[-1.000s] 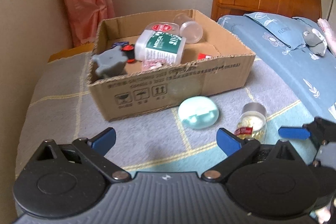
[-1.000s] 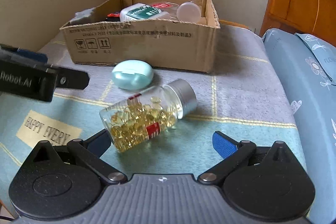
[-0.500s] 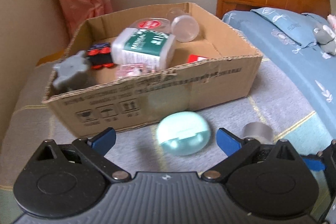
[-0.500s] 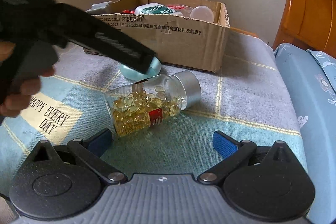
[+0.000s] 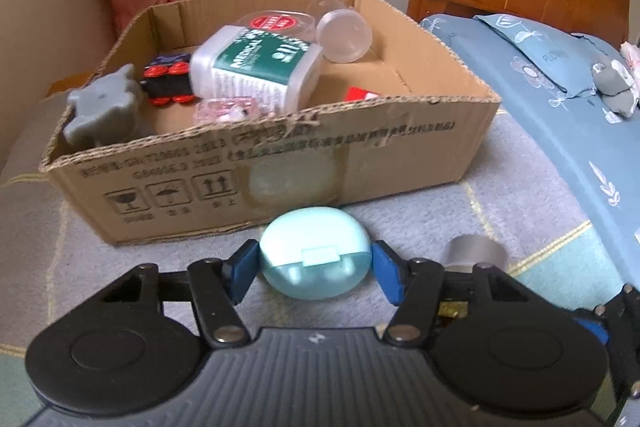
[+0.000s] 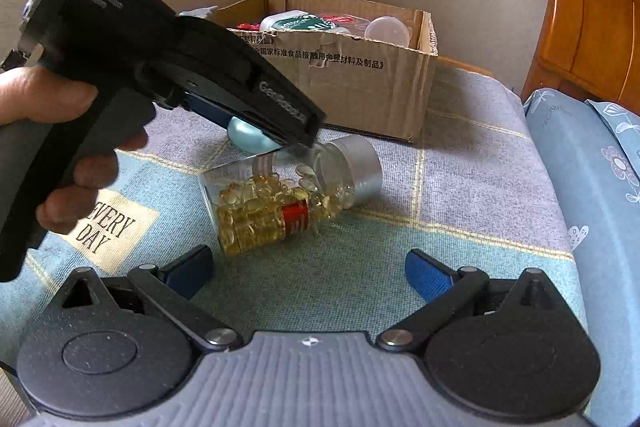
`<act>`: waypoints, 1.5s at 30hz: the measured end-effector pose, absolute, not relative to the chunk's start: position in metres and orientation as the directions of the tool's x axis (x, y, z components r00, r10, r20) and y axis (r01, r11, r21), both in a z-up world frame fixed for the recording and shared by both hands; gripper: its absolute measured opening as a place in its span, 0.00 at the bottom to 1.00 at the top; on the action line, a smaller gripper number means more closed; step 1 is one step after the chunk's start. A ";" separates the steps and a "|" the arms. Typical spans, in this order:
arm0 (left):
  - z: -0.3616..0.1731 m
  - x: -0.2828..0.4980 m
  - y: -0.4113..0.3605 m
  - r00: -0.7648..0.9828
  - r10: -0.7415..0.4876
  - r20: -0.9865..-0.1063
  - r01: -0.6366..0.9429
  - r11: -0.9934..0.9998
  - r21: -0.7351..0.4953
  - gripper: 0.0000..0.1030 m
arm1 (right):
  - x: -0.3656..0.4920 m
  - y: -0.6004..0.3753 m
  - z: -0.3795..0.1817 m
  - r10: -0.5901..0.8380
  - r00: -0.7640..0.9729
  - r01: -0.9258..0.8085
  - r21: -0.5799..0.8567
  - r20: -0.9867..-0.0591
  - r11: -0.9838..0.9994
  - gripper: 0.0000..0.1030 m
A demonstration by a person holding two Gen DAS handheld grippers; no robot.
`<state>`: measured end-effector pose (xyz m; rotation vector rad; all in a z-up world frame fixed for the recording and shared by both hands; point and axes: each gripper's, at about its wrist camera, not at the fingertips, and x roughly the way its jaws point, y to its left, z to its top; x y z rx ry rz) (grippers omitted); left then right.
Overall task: Organize rigid objects
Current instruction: 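Grasp gold capsule bottle with right gripper while left gripper lifts the case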
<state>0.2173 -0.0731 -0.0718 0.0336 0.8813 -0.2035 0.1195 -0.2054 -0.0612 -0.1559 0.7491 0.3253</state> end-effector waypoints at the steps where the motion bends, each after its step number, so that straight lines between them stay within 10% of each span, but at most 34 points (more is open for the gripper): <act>1: -0.072 0.216 -0.071 0.620 -0.155 -0.769 0.186 0.981 -0.047 0.59 | 0.120 -0.205 -0.061 0.235 0.685 -0.346 -0.024 -0.689 0.938 1.00; 37: -0.077 0.202 -0.019 0.628 -0.066 -0.776 0.088 0.996 -0.013 0.74 | 0.173 -0.196 -0.045 0.407 0.551 -0.676 -0.104 -0.729 0.729 1.00; 45: -0.073 0.202 -0.016 0.619 -0.103 -0.778 0.159 0.987 -0.005 0.59 | 0.169 -0.193 -0.040 0.361 0.554 -0.643 -0.110 -0.750 0.758 0.93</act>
